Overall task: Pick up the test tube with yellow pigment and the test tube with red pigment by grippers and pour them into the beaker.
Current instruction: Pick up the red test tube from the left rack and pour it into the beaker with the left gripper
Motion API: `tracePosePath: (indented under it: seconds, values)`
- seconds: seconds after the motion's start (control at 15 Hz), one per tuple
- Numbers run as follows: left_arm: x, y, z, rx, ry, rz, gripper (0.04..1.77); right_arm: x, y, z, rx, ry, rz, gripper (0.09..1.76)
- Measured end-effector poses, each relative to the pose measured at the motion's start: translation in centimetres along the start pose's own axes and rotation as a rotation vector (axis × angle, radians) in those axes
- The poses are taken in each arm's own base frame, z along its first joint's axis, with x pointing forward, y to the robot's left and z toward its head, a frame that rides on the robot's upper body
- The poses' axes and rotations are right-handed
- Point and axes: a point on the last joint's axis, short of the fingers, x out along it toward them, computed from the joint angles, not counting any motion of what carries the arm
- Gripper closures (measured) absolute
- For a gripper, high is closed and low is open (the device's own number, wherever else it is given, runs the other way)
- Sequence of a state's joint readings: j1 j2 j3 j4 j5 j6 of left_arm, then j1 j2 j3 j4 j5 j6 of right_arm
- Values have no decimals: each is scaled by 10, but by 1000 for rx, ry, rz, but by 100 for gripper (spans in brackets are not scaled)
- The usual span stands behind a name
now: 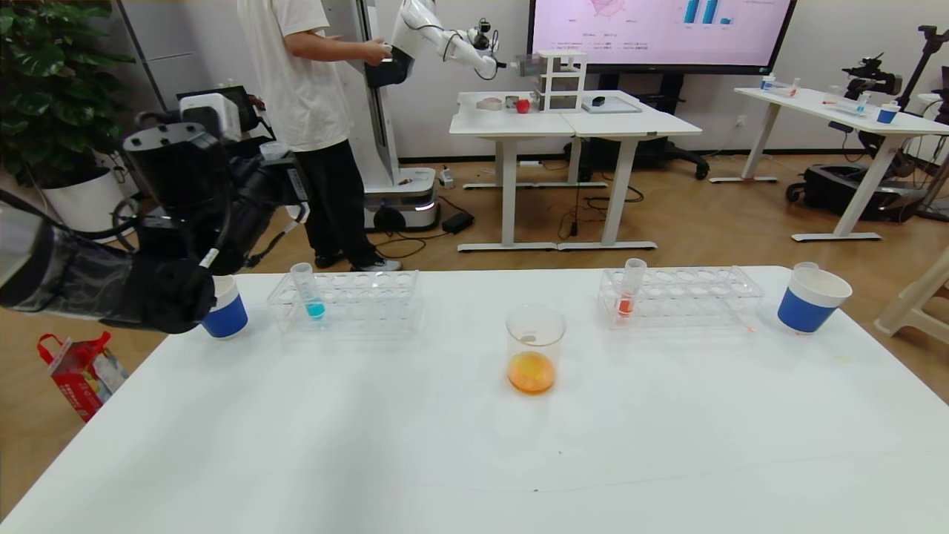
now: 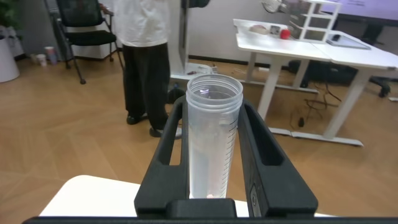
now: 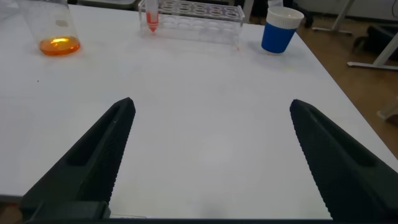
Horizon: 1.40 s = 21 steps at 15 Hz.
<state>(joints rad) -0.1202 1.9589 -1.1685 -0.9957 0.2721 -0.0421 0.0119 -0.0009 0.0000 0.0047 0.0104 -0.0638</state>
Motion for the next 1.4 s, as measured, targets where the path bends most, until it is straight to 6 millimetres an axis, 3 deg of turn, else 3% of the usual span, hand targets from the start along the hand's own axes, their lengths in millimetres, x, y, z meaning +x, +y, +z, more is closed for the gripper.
tracePosePath:
  seconds: [0.27,0.47,1.0,1.4]
  values:
    - [7,52,4,-2,-9,124,132,0,0,0,0,0,0,11]
    - [9,87,-6,5,17,208,132,0,0,0,0,0,0,11]
    - [17,119,-57,-15,132,294,132,0,0,0,0,0,0,11]
    - [21,136,-97,-11,103,323,132,0,0,0,0,0,0,11]
